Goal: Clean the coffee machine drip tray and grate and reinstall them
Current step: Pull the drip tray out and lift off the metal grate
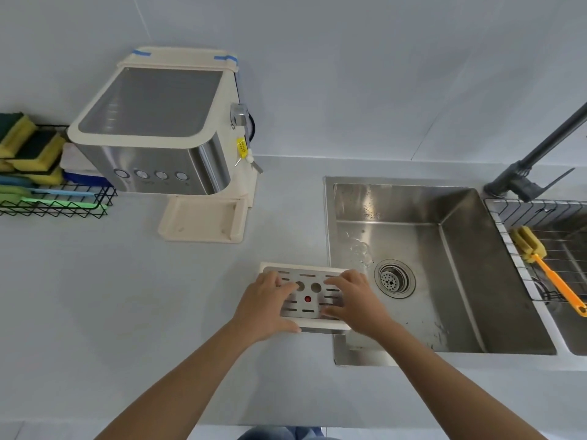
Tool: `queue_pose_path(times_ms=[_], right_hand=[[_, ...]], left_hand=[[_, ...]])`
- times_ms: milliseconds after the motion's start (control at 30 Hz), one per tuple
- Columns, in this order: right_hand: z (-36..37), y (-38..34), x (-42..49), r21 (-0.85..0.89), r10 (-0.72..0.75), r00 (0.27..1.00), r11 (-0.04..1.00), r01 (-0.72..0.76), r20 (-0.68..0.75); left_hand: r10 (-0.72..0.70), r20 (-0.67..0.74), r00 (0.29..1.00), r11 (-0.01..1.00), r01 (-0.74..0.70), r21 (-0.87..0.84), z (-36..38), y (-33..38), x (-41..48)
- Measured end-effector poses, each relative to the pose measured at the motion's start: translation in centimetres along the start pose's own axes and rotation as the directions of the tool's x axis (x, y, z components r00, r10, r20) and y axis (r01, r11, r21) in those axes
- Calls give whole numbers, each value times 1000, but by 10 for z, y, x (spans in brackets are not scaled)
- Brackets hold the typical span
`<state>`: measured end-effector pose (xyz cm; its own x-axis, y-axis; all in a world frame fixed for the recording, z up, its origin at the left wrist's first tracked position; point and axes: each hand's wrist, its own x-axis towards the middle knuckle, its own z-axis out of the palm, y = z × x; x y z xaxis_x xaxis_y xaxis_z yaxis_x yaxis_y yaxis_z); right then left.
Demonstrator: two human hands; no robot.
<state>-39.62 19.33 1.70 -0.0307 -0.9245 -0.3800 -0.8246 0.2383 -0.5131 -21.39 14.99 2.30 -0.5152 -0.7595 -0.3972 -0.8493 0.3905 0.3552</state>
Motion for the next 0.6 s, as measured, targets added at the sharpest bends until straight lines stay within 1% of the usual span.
queue_pose_path(times_ms=[267,467,600], right_hand=[[-3,0,15,-125,0,996,992,10,84],[0,-3,20,-164,-23,990,985,46,140],[-1,-3,24,-166,-11,983,985,42,183]], left_hand=[[19,115,993,997,-26,66,-8,5,19],[31,154,988,991,-50,121,-10,6,24],[31,189,981,989,-58,138,-11,7,28]])
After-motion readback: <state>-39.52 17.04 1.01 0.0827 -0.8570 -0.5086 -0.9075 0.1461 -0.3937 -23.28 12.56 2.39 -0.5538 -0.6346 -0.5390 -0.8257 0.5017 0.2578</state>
